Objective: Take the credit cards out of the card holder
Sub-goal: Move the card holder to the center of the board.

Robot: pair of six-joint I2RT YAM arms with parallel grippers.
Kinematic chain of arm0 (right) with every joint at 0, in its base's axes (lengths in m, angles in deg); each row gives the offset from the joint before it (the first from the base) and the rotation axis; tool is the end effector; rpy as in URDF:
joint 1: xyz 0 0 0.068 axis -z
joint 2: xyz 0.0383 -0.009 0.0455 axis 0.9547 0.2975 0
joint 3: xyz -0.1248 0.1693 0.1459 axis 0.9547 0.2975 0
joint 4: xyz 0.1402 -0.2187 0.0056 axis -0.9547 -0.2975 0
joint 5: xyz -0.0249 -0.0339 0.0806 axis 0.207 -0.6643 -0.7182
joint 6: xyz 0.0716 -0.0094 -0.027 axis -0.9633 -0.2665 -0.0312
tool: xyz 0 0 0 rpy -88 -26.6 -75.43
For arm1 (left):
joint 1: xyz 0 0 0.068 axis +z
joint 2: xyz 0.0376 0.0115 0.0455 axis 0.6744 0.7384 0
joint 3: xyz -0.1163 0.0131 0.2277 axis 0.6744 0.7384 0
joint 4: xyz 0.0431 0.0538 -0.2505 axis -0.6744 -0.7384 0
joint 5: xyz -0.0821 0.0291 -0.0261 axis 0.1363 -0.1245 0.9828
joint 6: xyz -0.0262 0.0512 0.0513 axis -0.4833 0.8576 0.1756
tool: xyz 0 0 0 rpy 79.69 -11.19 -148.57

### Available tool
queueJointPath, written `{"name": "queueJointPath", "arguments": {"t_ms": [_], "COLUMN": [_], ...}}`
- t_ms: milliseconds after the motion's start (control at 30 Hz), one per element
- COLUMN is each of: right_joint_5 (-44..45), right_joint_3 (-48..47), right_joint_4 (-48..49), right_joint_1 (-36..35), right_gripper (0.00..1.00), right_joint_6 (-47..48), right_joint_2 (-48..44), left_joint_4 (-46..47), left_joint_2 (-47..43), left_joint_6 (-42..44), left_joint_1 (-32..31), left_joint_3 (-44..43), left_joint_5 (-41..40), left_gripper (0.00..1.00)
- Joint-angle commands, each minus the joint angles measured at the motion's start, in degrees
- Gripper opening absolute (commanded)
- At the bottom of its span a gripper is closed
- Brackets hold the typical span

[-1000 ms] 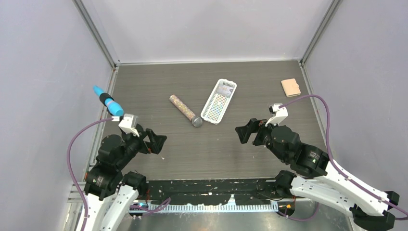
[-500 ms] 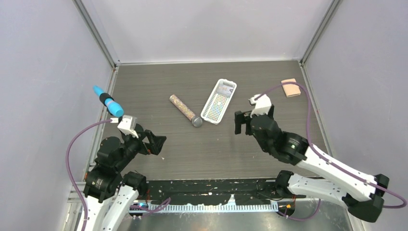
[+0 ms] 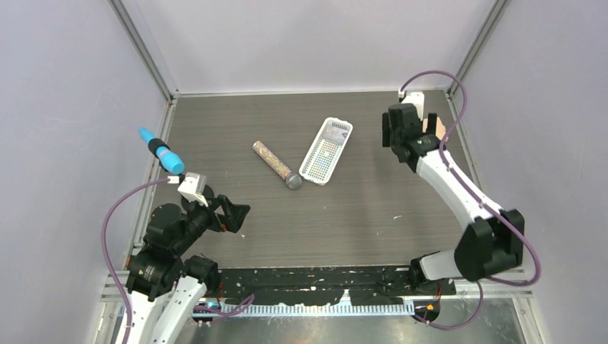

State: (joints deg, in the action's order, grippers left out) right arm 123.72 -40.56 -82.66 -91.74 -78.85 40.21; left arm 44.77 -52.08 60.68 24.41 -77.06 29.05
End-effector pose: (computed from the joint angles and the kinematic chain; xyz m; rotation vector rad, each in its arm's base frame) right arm 0.3081 0.0653 0.2819 0.0987 2.1224 -0.4474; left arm 0.1024 -0.0466 0.2935 0.0841 1.9071 -0.6507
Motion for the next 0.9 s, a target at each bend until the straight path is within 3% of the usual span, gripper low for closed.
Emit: {"name": "queueJointPath", "arguments": {"t_ms": [0,200,333,600,867], "right_joint_5": [-4.8,-7.9,-12.5,-18.2,-23.5], "right_joint_3": [-7.0,-13.8,-15.9,-10.0,-1.6], "right_joint_4": [5.2,6.3,8.5,21.8,37.3], "right_joint_1": [7.4,16.1,22.3,29.7,33.2], "right_gripper": [1.00,0.98,0.92,0.74,0.64], "right_joint_6": [0.5,-5.2,-13.9,-34.3,-45.0], "right_joint_2": [9.4,22.4,26.9,29.0,32.3], "left_joint_4": [1.0,1.5,1.7,1.7,1.0], "left_joint_2": [-0.4,-3.2,-3.9,-3.2,-2.4], "left_joint_6": [-0.5,-0.6,-0.6,-0.7,-0.2], "left_joint_1": [-0.1,-0.1,-0.1,-0.1,-1.4], "left_joint_3": [-0.7,0.0,0.0,0.0,-0.5], "left_joint_5": [0.9,0.0,0.0,0.9,-0.2], "left_gripper": [0.99,0.99,0.99,0.99,0.99]}}
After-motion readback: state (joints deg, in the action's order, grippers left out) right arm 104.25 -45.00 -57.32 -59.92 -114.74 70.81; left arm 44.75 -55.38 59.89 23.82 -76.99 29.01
